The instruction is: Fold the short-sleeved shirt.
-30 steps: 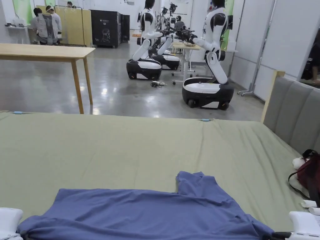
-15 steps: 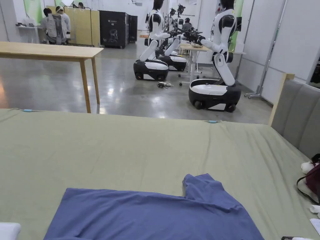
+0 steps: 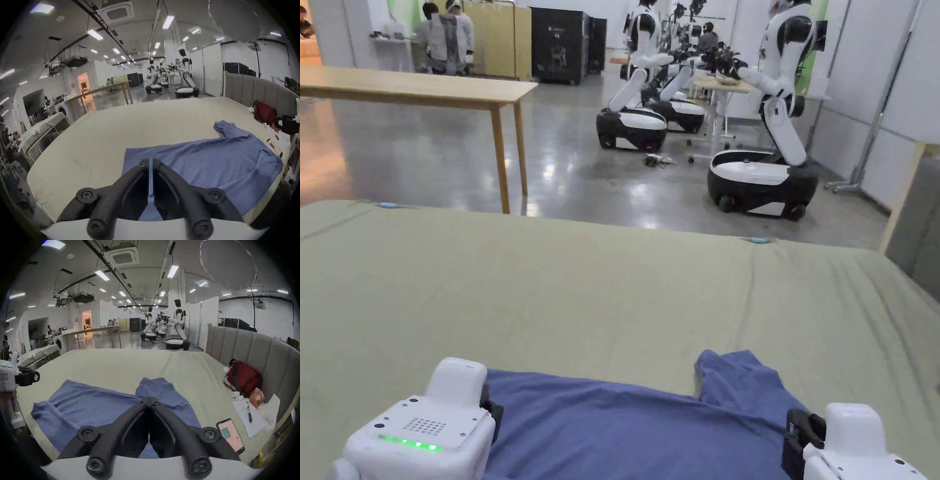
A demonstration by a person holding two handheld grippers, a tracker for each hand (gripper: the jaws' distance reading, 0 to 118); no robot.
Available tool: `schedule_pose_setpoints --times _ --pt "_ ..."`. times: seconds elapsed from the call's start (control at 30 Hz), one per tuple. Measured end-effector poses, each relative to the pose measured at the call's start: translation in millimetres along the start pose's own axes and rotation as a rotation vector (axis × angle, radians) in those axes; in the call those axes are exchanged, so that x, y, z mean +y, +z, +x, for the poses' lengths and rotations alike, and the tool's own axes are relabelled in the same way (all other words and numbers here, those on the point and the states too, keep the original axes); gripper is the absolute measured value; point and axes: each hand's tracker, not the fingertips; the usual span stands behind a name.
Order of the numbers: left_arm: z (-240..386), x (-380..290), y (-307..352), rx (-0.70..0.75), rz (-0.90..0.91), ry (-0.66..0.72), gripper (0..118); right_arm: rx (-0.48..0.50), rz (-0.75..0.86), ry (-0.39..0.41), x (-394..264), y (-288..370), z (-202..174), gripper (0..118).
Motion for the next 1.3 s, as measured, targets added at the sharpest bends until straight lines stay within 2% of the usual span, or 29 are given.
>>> schedule_pose_setpoints --times 0.27,0.3,0.33,0.37,0.4,0.6,0.63,0.7,0.73,0.77,0.8,0.83,0.9,0.93,1.0,1.07,1.13,1.17,1.23,1.27,1.3 --pt "-33 18 -119 0.057 -0.217 -0.041 0 0.016 -0.033 -0.023 0 -28 5 4" --pt "-38 21 -136 0.063 -0.260 -0.046 10 0.015 -0.041 -0.025 1 -31 7 4" --pt "-40 23 -148 0.072 -0.270 -0.045 45 0.013 -0.044 -0.024 1 -33 8 4" --pt "-44 25 -162 0.083 -0.288 -0.042 86 0.008 -0.050 -0.024 1 -35 10 4" --pt "-48 26 -175 0.098 -0.309 -0.049 107 0.006 -0.055 -0.024 2 -36 13 4" --pt "-57 28 -234 0.139 -0.370 -0.052 106 -0.041 -0.115 -0.025 5 -48 38 4" --pt "-58 26 -241 0.148 -0.387 -0.051 103 -0.053 -0.126 -0.028 5 -51 43 4" --pt "-55 18 -254 0.133 -0.434 -0.068 85 -0.072 -0.164 -0.023 6 -61 57 4" --pt "-49 17 -248 0.098 -0.456 -0.067 72 -0.102 -0.180 -0.014 7 -67 65 4" --pt "-46 18 -243 0.082 -0.434 -0.045 49 -0.122 -0.199 -0.004 7 -75 73 4" --pt "-41 20 -237 0.064 -0.414 -0.038 15 -0.140 -0.232 0.007 8 -87 83 4" --pt "-37 23 -232 -0.004 -0.412 -0.045 2 -0.151 -0.267 0.010 8 -97 90 7" --pt "-22 31 -216 0.062 -0.367 -0.151 2 -0.135 -0.332 -0.033 9 -129 109 20" --pt "-19 34 -209 0.047 -0.366 -0.158 2 -0.110 -0.358 -0.066 9 -145 118 49" --pt "-23 47 -191 -0.009 -0.318 -0.094 2 -0.059 -0.462 -0.113 9 -181 132 65" --pt "-21 55 -172 0.018 -0.290 -0.113 2 -0.070 -0.509 -0.067 6 -210 133 81" --pt "-28 61 -163 -0.002 -0.276 -0.098 2 -0.080 -0.522 -0.028 2 -233 133 81" --pt "-29 63 -158 -0.001 -0.270 -0.095 2 -0.071 -0.548 -0.035 1 -245 134 81" --pt "-29 64 -152 0.006 -0.261 -0.111 2 -0.041 -0.687 -0.020 -2 -260 131 79" --pt "-32 63 -154 0.007 -0.265 -0.112 2 -0.050 -0.734 -0.026 -4 -263 128 68" --pt "-35 62 -156 0.005 -0.269 -0.107 2 -0.057 -0.688 -0.008 -2 -258 123 56"
